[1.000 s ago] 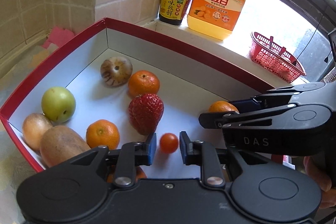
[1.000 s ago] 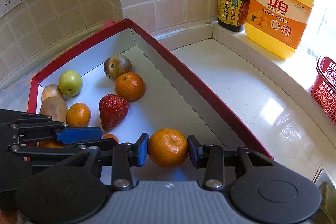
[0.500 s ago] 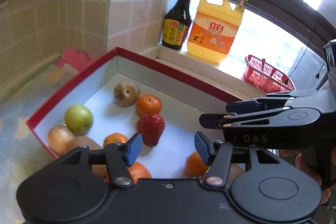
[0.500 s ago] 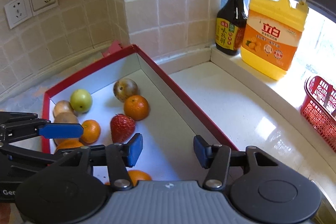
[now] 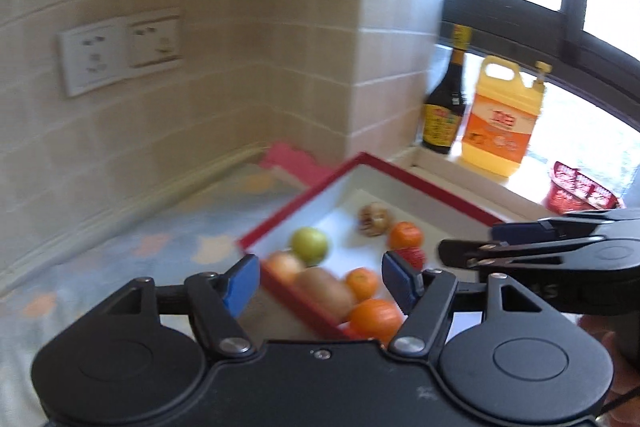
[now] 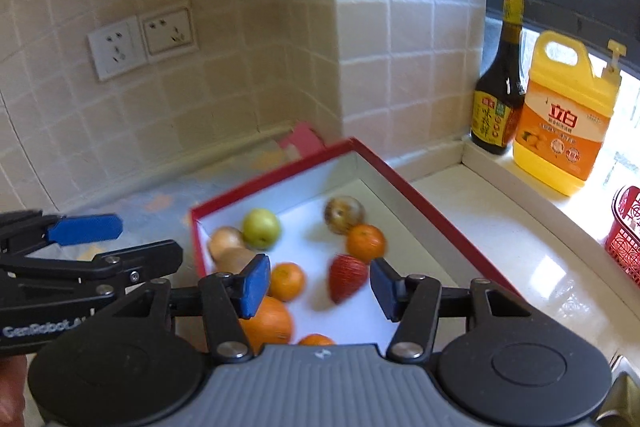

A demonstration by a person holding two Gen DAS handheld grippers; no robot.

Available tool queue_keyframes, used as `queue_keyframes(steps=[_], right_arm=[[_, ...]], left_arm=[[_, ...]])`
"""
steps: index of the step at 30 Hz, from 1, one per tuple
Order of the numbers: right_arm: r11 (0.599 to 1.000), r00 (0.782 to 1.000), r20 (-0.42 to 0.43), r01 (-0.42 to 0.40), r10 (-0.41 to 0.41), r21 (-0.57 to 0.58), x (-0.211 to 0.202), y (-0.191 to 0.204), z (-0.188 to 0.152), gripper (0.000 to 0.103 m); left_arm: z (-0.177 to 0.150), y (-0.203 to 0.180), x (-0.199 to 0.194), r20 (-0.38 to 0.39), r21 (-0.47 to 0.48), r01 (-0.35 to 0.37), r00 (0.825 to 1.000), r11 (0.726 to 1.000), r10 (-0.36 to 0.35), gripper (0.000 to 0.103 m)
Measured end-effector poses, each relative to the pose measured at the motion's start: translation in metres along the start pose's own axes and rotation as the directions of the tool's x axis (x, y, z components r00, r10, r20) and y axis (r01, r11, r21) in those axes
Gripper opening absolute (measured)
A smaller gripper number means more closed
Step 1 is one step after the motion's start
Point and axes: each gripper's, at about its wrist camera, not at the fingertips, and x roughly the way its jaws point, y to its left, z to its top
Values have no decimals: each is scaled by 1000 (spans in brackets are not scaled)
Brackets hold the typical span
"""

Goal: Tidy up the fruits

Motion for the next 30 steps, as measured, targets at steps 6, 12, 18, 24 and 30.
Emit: queue_keyframes(steps=[6, 12, 18, 24, 30], right_arm=[[995, 994, 71, 83, -86, 53, -28, 46, -13, 69], [985, 981, 88, 171, -173, 27, -37, 110, -31, 76], [979, 979, 17, 203, -203, 20, -23, 146, -39, 77], [965, 967, -54, 254, -251, 62, -9, 156, -52, 77], [947, 954, -90, 295, -285, 126, -11, 154, -59, 77]], left_arm=[[-11, 36, -22, 38, -17, -71, 997, 997, 72, 81], [-31, 72, -33, 24, -26, -134, 991, 991, 135, 81], [-45, 96, -38, -10, -13, -176, 984, 984, 176, 82], [-63, 105, -38, -55, 14, -168, 984, 986, 169, 82], [-63, 107, -42, -60, 18, -114, 992, 993, 115, 82]])
